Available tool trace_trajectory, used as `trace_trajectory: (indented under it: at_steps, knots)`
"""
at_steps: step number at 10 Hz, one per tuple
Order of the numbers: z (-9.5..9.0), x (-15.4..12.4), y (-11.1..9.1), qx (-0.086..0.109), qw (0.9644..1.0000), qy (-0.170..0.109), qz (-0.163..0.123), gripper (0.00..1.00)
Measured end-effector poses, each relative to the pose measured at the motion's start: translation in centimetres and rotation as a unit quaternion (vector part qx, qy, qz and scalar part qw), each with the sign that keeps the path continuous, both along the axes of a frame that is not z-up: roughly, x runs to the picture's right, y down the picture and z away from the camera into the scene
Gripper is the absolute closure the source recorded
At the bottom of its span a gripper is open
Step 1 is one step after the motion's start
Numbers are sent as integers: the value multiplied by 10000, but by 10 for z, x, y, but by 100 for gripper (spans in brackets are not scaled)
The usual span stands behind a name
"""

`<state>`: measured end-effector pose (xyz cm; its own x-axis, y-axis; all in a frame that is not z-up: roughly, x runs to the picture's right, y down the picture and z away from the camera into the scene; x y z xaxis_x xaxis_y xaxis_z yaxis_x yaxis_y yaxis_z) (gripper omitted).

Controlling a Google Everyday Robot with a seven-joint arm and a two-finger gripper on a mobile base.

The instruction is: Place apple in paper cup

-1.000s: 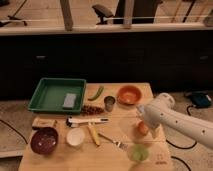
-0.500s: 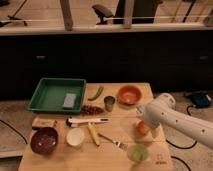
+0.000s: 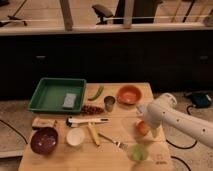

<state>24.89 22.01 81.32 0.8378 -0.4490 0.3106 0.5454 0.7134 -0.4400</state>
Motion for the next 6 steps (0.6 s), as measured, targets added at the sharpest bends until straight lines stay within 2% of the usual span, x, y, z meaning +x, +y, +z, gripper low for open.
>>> trace_trajectory:
  at_steps: [6]
  knots:
    - [6,8,4,-50,9999,-101,62,20]
